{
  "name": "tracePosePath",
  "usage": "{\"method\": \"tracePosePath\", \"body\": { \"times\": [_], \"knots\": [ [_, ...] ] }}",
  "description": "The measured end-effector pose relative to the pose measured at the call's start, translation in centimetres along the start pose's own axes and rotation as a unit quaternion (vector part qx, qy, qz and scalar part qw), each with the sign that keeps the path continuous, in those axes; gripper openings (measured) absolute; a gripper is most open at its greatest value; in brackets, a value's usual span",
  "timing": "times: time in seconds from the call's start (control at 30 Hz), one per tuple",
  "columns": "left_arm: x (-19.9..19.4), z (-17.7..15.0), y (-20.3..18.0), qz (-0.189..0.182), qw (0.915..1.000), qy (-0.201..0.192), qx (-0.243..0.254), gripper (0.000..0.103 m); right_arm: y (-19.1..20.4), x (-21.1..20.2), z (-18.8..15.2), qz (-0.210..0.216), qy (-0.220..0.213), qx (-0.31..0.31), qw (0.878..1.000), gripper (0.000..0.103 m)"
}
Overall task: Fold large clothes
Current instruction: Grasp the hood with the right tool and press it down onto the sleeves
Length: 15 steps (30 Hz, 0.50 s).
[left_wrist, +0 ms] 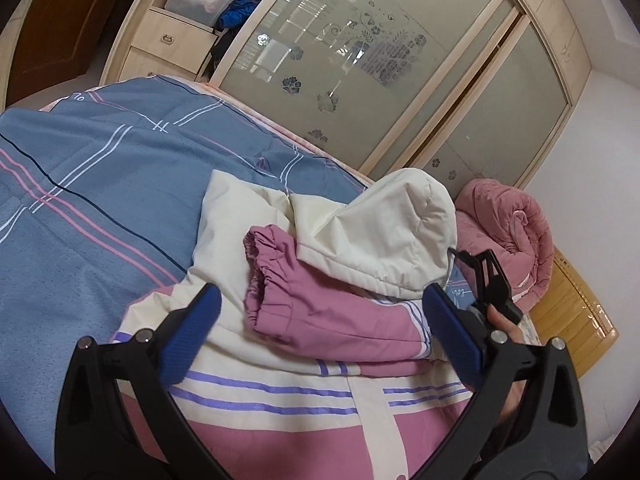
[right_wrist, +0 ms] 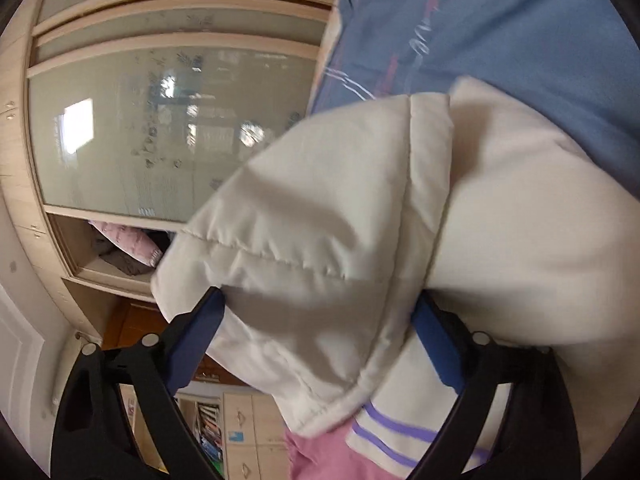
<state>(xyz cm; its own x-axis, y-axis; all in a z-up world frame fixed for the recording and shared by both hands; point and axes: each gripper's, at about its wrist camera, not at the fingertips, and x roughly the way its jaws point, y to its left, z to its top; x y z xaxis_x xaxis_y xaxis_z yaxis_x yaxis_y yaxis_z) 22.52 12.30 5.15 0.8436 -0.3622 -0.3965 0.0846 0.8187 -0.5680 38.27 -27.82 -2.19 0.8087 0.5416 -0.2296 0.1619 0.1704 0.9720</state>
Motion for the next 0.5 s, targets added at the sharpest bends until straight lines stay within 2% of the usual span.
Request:
{"method": "tracePosePath", "body": {
  "times": [0.03, 0.1, 0.13, 0.17, 0.27, 0.37, 0.5],
  "knots": [
    [-0.2, 0.0, 0.1, 0.0, 1.0, -0.001, 0.001, 0.101, -0.3, 0.3, 0.0, -0.002, 0.001, 0.0, 1.0, 0.082],
    [-0.6, 0.2, 0.3, 0.003, 1.0, -0.006, 0.001, 0.101, -1.0, 1.0, 0.0, -0.005, 0.012, 0.013, 1.0, 0.056],
    [-0.8, 0.2, 0.3, 0.004, 1.0, -0.008, 0.001, 0.101, -1.3, 0.9, -0.3, 0.003, 0.013, 0.023, 1.0, 0.033],
    [-1.0, 0.4, 0.5, 0.005, 0.9999, -0.009, 0.001, 0.101, -1.5, 0.8, -1.1, 0.018, 0.015, 0.027, 0.999, 0.019],
    [-1.3, 0.7, 0.7, 0.003, 0.9999, -0.012, -0.003, 0.101, -0.4, 0.1, -3.6, 0.044, 0.018, -0.001, 0.999, 0.012],
    [-1.7, 0.9, 1.0, 0.002, 0.9999, -0.013, -0.009, 0.101, 1.4, -0.5, -6.1, 0.058, 0.025, -0.037, 0.997, 0.011],
    [-2.1, 1.0, 1.2, 0.006, 0.9998, -0.016, -0.008, 0.101, 3.4, -2.7, -13.0, 0.056, 0.058, -0.086, 0.993, 0.01]
  ]
}}
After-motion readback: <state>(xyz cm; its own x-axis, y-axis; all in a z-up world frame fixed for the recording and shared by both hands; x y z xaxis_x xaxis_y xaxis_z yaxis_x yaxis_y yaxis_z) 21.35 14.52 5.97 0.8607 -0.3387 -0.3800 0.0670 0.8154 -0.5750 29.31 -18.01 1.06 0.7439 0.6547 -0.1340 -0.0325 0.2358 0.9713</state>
